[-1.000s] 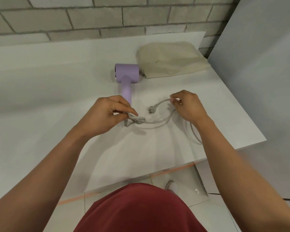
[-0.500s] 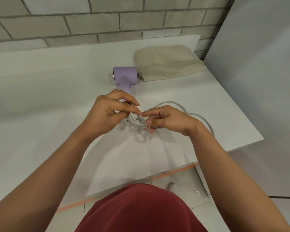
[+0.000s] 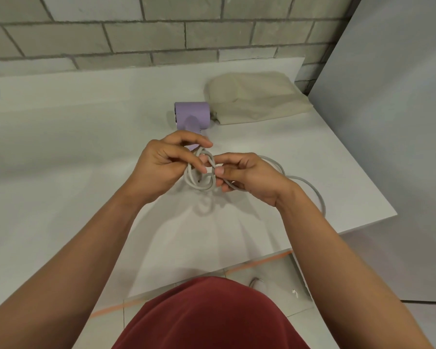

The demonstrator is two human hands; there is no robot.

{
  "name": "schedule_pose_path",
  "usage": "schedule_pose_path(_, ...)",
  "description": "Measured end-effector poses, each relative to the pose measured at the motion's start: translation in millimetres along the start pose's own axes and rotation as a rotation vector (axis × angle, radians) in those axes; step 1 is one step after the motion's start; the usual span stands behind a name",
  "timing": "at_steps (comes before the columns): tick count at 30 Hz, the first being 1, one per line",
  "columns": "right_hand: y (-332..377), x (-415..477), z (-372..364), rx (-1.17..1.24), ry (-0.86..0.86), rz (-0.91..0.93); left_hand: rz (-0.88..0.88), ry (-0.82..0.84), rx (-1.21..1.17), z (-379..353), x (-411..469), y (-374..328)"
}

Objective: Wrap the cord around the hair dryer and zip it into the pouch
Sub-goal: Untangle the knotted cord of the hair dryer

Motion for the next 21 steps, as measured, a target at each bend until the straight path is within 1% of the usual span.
schedule_pose_path(3, -2, 0, 4, -0.088, -0.055, -0.009, 0.083, 0.075, 0.051, 2, 1, 11)
schedule_pose_path(6, -9, 1, 4, -0.193, -0.087, -0.050, 0.281, 0.136, -0.134, 2, -6, 24)
schedule_pose_path(9, -13, 2, 6, -0.223, -0.144, -0.058, 0.498, 0.037, -0.214, 11, -5, 35)
schedule_pose_path(11, -10, 2, 4, -0.271, -0.163, -0.023, 0.609, -0.034, -0.165, 15, -3, 37)
schedule_pose_path(13, -5, 4, 0, -0.324, -0.167, 0.023, 0.599, -0.037, 0.004, 17, 1, 35)
schedule_pose_path(16, -2, 7, -2, -0.364, -0.180, 0.055, 0.485, 0.028, 0.332, 15, 7, 35)
schedule_pose_path(18, -2, 9, -1, -0.371, -0.193, 0.069, 0.484, 0.069, 0.440, 13, 8, 38)
schedule_pose_path(21, 1, 10, 4, -0.351, -0.229, 0.092, 0.545, 0.127, 0.490, 12, 7, 44)
Point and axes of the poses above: each hand's wrist, its own x-axis towards the middle knuckle, its own z-axis out of the back of the hand, y = z × x, the point moved 9 cm from there along x, towards the middle knuckle, and after that the axes turned 8 degrees about -y, right-handed, at the moved point
